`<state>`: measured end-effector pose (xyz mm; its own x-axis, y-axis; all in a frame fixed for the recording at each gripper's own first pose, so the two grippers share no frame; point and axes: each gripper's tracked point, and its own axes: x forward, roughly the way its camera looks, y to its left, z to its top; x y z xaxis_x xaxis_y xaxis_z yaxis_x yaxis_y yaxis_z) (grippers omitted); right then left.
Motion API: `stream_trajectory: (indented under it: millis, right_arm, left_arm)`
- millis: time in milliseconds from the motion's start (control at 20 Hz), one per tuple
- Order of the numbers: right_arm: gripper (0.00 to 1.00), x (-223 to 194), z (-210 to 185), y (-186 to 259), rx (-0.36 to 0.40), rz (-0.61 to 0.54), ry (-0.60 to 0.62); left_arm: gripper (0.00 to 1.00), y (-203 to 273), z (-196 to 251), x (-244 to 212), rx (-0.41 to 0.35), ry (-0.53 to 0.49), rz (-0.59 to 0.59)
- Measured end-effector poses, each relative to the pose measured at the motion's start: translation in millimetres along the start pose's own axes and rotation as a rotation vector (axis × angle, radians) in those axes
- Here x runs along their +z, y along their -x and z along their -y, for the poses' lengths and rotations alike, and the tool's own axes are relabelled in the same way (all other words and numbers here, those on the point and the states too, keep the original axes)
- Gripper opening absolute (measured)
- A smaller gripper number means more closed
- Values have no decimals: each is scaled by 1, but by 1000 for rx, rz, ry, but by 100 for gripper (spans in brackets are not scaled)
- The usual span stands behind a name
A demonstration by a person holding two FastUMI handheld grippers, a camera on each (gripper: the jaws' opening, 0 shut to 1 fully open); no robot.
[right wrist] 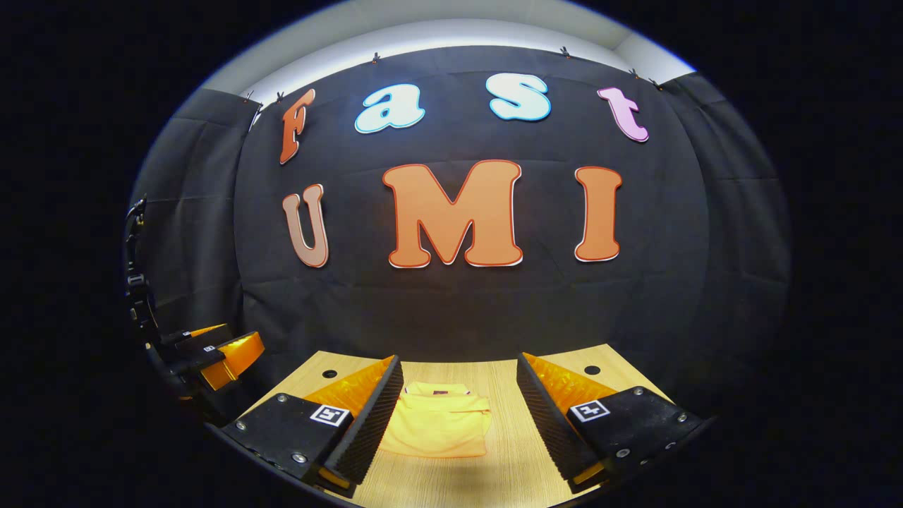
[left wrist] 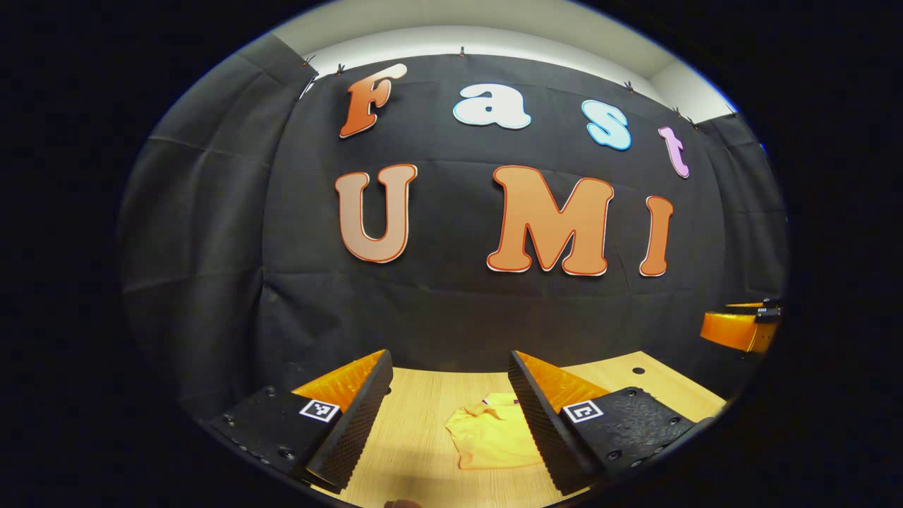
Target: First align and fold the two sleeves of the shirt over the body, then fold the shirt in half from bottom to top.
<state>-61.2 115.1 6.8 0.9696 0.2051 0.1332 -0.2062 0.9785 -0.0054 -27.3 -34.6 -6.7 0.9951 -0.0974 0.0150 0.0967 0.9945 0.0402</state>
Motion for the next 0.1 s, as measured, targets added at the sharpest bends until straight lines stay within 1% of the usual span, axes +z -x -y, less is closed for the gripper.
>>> stream_trajectory:
  millis: [100]
  right_arm:
    - [98, -7, -3, 5, -4, -7, -7]
  left_arm:
    - [99, -1, 0, 3, -11, 17, 8]
